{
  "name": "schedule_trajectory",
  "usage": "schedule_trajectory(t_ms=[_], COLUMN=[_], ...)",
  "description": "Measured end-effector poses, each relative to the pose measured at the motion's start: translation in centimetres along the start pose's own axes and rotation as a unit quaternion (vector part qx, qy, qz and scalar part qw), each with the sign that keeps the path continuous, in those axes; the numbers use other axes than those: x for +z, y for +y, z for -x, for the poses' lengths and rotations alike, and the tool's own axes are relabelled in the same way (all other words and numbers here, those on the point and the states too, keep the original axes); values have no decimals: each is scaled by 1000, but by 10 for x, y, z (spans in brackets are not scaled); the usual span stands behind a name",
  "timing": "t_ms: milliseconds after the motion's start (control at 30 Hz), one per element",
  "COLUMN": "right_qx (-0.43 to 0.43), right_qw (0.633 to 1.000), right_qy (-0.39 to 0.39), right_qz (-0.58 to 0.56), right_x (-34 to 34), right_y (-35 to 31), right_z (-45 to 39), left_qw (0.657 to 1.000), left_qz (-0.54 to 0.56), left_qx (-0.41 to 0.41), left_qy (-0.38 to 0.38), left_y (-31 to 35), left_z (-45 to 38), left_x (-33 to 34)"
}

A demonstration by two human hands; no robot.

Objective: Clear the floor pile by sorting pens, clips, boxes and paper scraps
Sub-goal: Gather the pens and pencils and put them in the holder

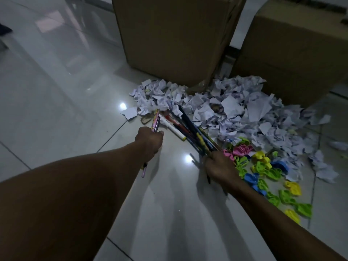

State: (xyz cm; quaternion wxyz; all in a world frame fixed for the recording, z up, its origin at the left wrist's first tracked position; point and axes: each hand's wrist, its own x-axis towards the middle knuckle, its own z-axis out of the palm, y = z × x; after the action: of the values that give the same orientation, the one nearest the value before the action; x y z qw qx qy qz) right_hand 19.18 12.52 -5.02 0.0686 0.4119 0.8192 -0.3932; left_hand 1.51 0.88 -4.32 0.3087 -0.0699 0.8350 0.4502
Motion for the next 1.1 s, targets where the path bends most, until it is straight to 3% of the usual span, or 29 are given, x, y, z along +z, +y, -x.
schedule_trajectory(t_ms=[100,200,333,667,767,833,1000,1100], right_qx=[55,70,75,140,155,146,56,-10], right_qw=[979,948,897,811,824,857,965,991], right_qy=[-47,-90,-121,-136,-107,-82,55,117], right_qz=[-188,-299,-418,-551,-535,-487,-251,-64], right_x=[-16,-31,-43,-53,-49,-46,-32,-28], right_y=[-14,-22,-29,-31,-29,-30,-39,-49], right_z=[-3,-1,4,-6,-19,-26,-51,-64], left_qw=[1000,1000,998,996,996,995,992,991], left_qz=[13,21,21,27,49,59,107,112], left_qx=[-11,-16,-34,-48,-49,-48,-65,-52], left_qy=[-6,-13,48,72,64,69,-28,-54], left_y=[9,14,17,36,34,35,34,29], left_z=[-2,-4,-13,-29,-27,-22,-9,-3], left_x=[8,21,38,46,45,42,29,21])
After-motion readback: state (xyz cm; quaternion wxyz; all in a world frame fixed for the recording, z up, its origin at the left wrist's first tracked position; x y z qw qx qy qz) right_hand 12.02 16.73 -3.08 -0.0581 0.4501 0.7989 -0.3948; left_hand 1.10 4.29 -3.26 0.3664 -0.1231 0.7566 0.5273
